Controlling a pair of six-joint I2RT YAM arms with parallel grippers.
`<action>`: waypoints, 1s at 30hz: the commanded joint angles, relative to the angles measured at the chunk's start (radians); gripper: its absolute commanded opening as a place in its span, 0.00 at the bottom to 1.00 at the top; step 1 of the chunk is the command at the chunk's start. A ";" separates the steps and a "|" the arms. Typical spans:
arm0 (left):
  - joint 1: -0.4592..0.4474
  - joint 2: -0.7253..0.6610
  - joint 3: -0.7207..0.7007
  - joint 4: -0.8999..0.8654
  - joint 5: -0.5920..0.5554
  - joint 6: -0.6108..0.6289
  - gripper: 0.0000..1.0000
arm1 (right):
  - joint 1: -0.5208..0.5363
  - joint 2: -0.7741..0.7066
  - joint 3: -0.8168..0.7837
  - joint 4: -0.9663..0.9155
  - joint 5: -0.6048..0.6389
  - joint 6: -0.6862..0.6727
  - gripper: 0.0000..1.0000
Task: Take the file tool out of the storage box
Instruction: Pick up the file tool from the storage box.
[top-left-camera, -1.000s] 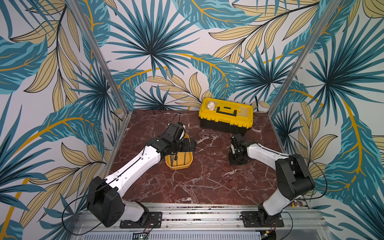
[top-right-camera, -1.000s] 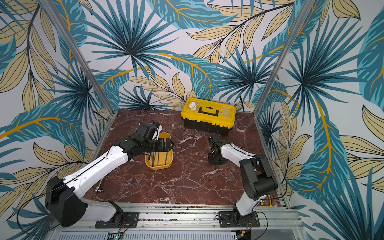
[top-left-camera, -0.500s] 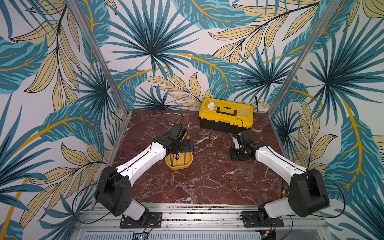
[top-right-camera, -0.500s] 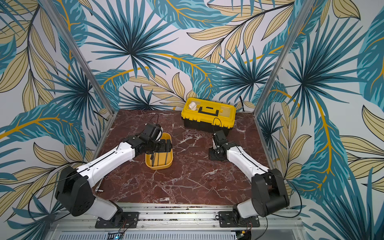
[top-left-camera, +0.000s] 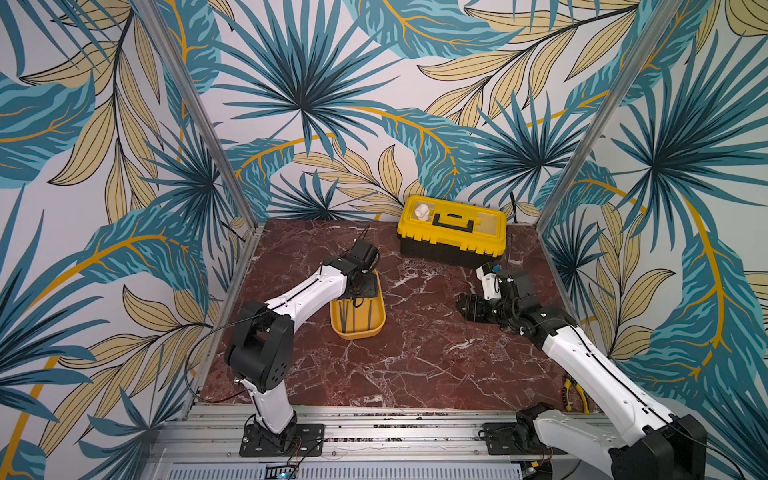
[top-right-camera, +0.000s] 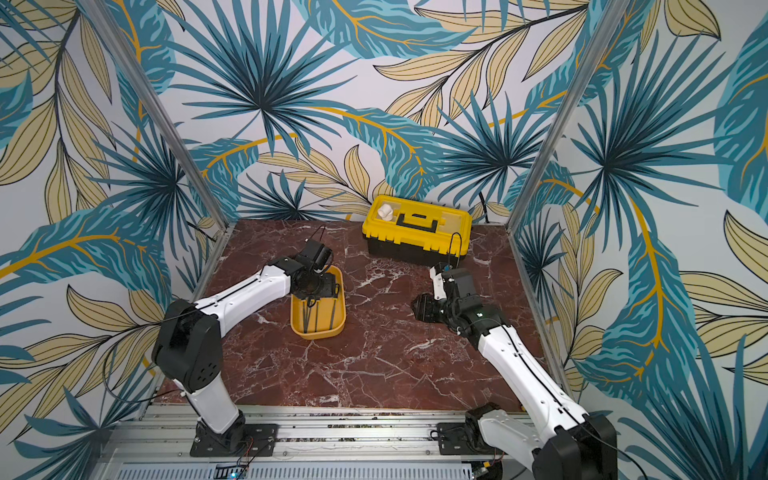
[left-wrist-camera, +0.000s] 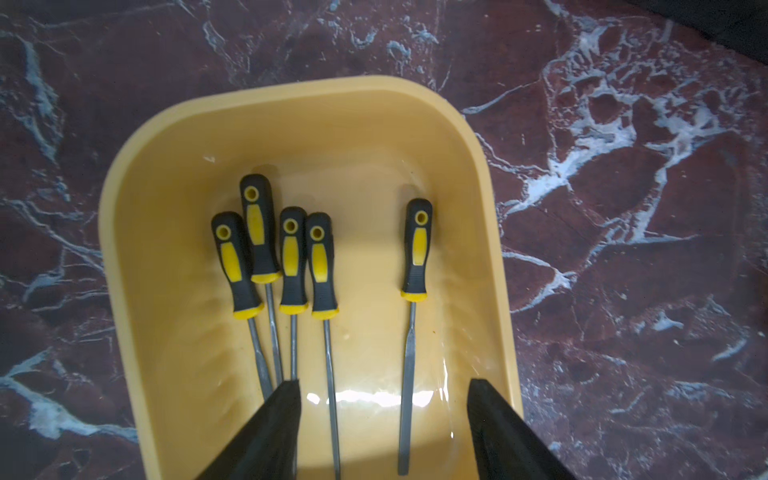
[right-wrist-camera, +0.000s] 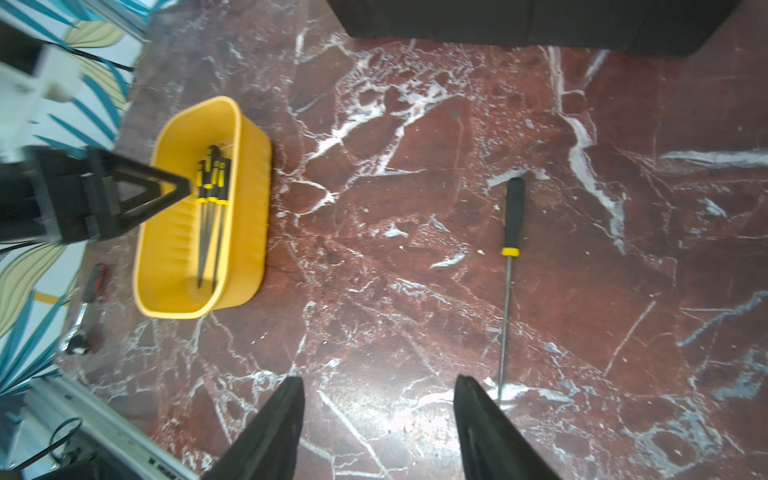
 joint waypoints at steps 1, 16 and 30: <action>0.016 0.044 0.075 -0.038 -0.043 0.019 0.59 | 0.008 -0.034 -0.030 0.012 -0.041 0.025 0.65; 0.050 0.249 0.195 -0.039 -0.064 -0.018 0.45 | 0.013 -0.111 -0.062 0.022 -0.120 0.031 0.84; 0.064 0.292 0.215 -0.036 -0.093 -0.028 0.39 | 0.013 -0.133 -0.064 0.012 -0.140 0.024 0.99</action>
